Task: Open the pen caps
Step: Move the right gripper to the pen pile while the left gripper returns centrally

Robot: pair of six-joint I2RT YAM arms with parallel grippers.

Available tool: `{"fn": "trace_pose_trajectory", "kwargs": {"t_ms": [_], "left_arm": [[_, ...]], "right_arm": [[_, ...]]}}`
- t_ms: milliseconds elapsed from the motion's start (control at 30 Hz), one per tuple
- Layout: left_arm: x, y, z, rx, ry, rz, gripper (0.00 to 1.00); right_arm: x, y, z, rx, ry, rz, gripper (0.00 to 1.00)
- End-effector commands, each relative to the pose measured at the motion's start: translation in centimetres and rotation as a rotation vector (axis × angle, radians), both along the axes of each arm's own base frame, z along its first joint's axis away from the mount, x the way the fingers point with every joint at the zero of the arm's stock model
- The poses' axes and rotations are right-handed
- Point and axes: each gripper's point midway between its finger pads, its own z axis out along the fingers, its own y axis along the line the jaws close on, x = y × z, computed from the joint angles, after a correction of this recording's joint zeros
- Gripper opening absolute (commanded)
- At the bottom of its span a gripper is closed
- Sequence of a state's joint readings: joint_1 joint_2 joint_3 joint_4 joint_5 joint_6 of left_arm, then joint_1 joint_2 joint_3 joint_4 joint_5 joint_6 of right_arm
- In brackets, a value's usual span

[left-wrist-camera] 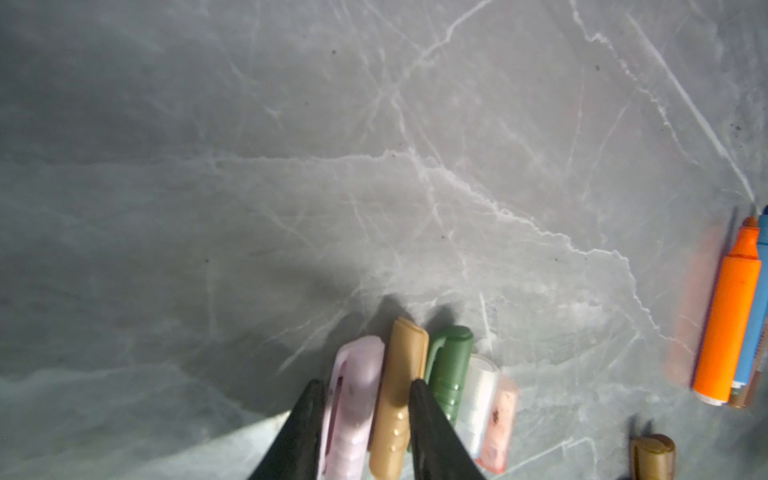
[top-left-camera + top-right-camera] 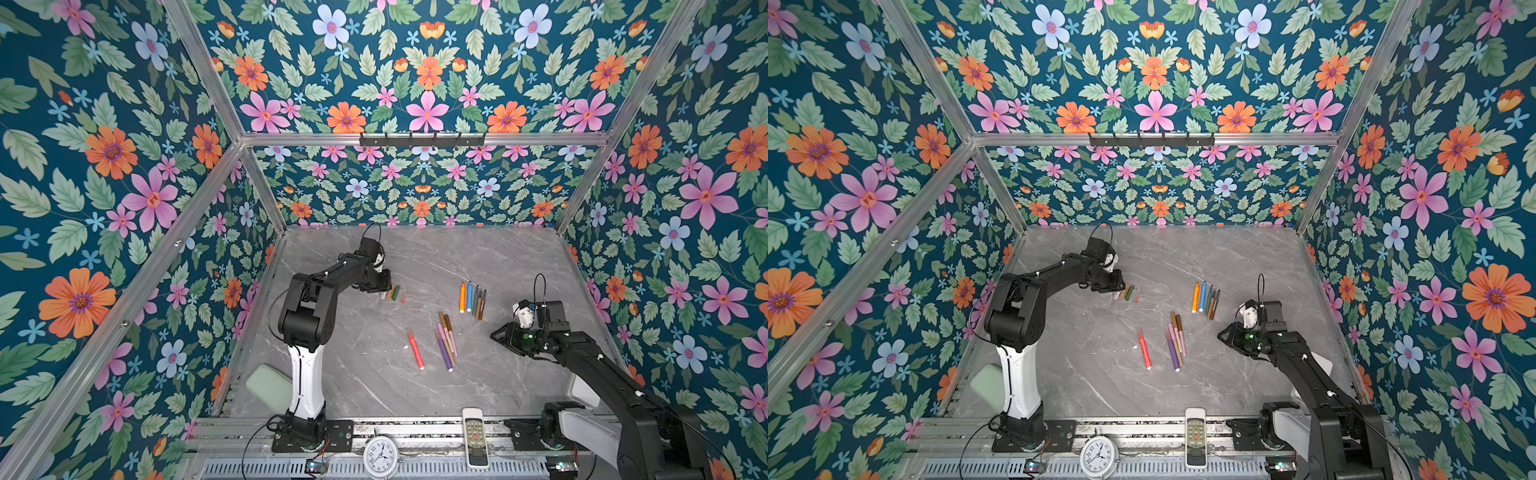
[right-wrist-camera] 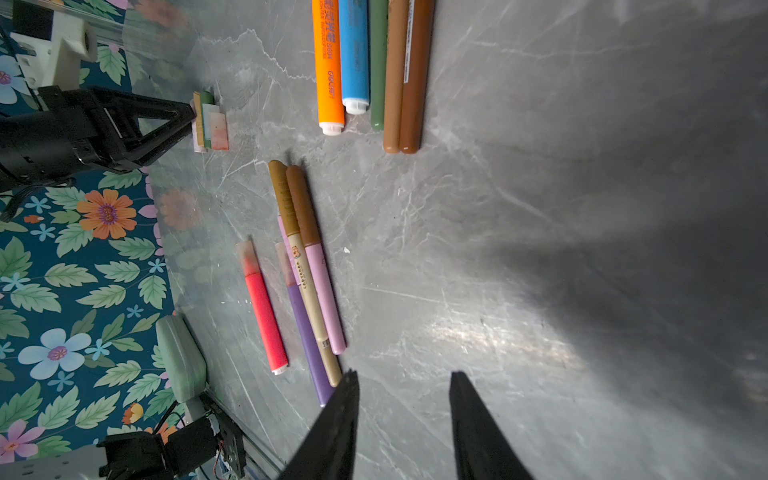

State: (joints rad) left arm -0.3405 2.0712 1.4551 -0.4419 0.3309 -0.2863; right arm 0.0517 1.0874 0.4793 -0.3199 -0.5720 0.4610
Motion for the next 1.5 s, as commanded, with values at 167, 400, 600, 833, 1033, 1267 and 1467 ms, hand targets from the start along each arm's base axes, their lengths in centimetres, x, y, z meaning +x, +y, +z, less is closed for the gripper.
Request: {"fn": "trace_pose_trajectory", "kwargs": {"t_ms": [167,400,600,833,1033,1267,1467], "left_arm": [[0.5,-0.2,1.4,-0.017,-0.034,0.009,0.38],[1.0,0.3,5.9,-0.032,-0.136,0.042,0.38],[0.0,-0.1,12.0,-0.143,-0.291,0.04,0.37],[-4.5,-0.3,15.2,-0.289,-0.344,0.016,0.37],[-7.7,0.2,15.2,-0.355,-0.34,0.04,0.37],[-9.4,-0.5,13.9,-0.444,-0.267,0.049,0.36],[-9.9,-0.6,13.3,-0.489,-0.227,0.089,0.36]], "right_arm": [[0.3,0.0,0.1,-0.009,-0.017,0.008,0.38],[-0.4,0.7,0.3,-0.102,-0.024,0.041,0.36],[-1.5,6.9,1.3,-0.253,-0.062,0.221,0.36],[-0.3,10.6,-0.4,-0.367,-0.001,0.319,0.34],[1.2,11.1,-1.9,-0.432,0.058,0.318,0.28],[1.3,10.1,-3.9,-0.561,0.124,0.31,0.25],[0.7,8.5,-4.7,-0.633,0.158,0.288,0.25]]}}
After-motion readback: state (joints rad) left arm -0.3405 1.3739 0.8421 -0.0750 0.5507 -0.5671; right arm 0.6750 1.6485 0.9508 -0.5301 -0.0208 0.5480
